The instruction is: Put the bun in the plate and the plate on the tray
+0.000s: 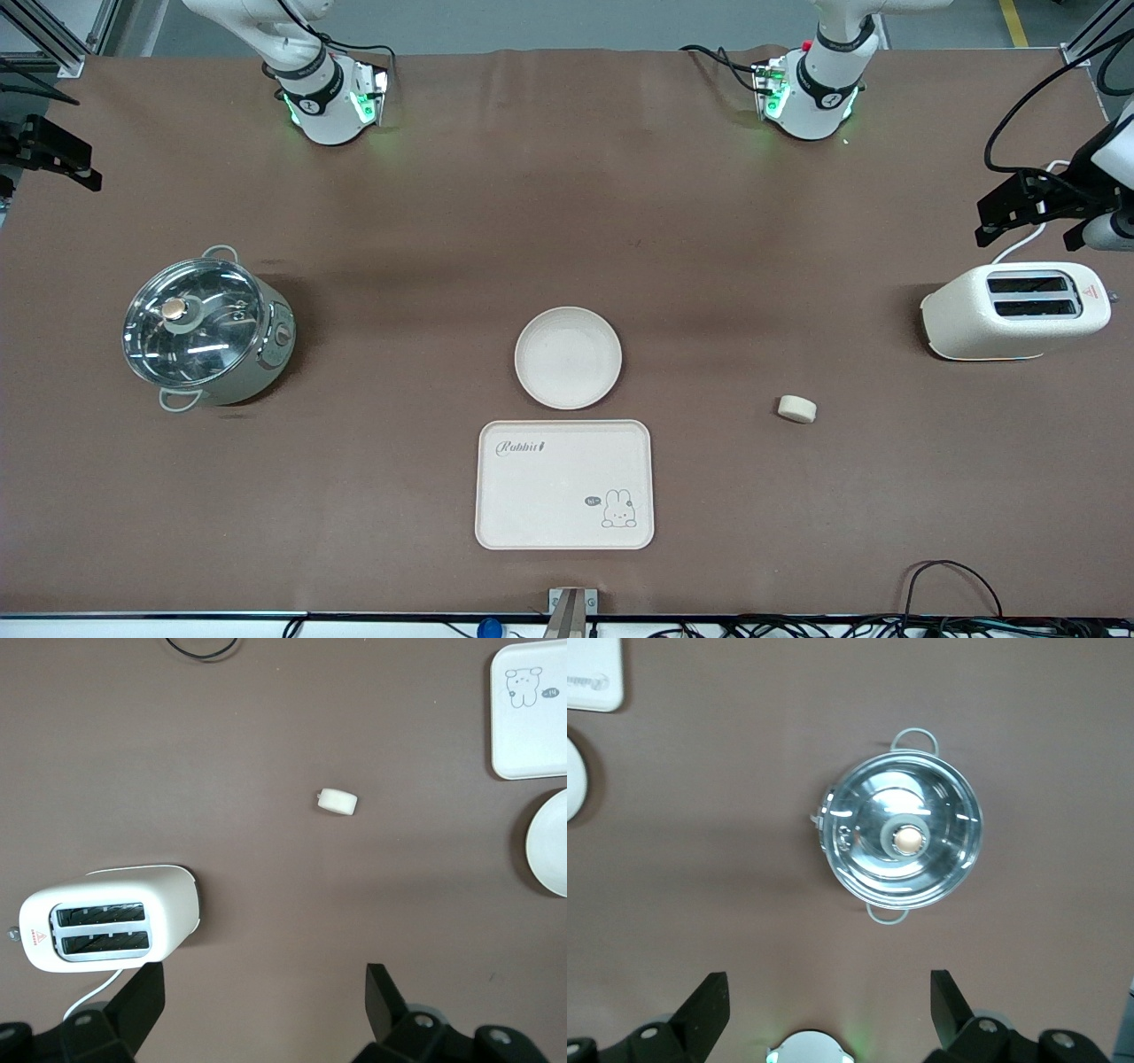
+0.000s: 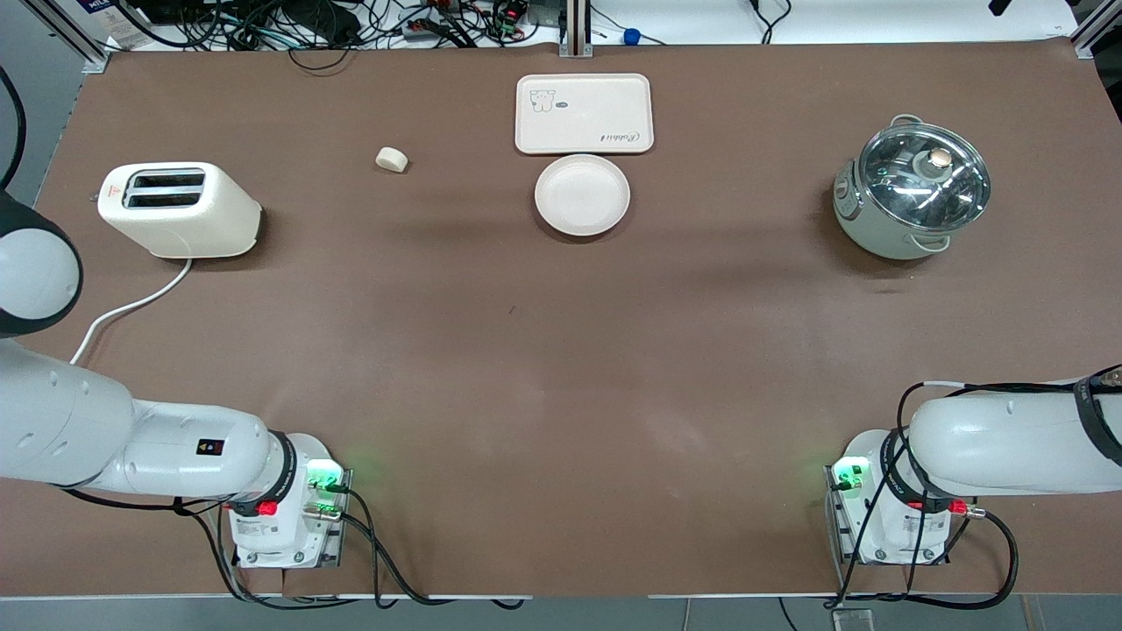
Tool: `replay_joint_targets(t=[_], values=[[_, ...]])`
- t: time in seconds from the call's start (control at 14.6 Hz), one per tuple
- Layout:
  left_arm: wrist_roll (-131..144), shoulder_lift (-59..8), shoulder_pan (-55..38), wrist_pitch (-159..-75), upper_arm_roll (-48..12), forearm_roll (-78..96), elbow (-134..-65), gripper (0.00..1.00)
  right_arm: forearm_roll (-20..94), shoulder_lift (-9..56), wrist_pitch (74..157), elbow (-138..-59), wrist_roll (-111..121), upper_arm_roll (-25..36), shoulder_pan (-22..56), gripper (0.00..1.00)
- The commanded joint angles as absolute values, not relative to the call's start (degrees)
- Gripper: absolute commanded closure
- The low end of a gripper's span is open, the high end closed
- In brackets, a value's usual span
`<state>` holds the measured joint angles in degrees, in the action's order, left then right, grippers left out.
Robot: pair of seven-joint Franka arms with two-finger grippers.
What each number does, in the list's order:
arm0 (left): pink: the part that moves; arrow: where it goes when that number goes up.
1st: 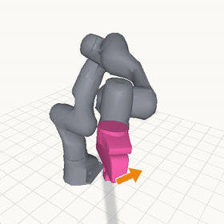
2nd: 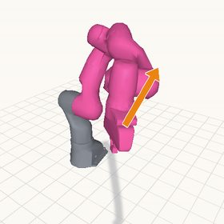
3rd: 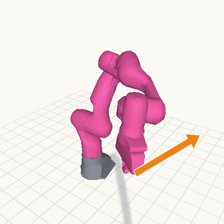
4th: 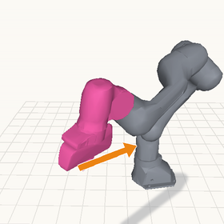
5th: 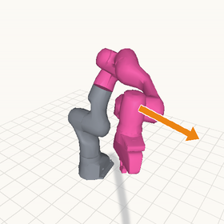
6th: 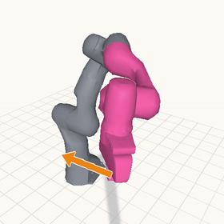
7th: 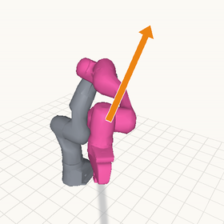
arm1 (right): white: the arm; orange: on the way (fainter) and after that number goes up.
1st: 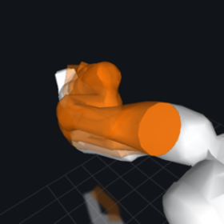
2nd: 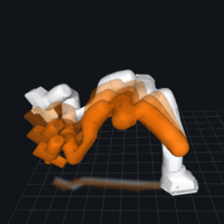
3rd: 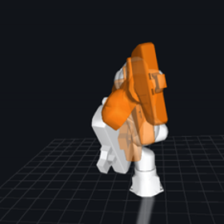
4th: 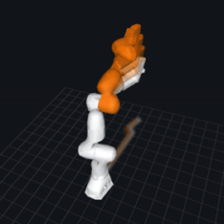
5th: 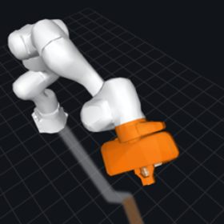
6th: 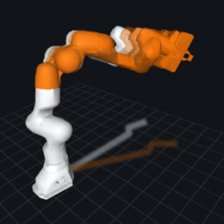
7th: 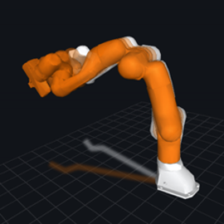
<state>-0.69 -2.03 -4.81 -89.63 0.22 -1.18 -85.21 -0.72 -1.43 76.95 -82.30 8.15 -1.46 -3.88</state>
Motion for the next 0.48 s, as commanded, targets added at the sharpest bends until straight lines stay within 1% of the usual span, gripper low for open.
replay_joint_targets(t=[0.0,0.14,0.27,0.41], values=[[-1.06,-9.02,-5.54,-89.55,-0.09,-0.8,-84.9,0.0,1.75,-3.17,78.13,-83.85,7.12,-2.02,-4.31,0.0],[-0.79,-15.88,-5.71,-96.56,-1.05,0.96,-85.25,0.0,3.24,-2.2,78.57,-82.53,7.12,-2.2,-4.04,0.0],[0.17,-22.29,-5.8,-103.67,-2.98,1.32,-85.25,0.0,5.79,-0.53,82.51,-82.96,5.12,-2.29,-3.52,0.0],[0.62,-29.32,-5.8,-112.28,-3.78,1.14,-85.52,0.0,7.02,2.27,84.19,-82.71,1.16,-2.37,-2.03,0.0]])
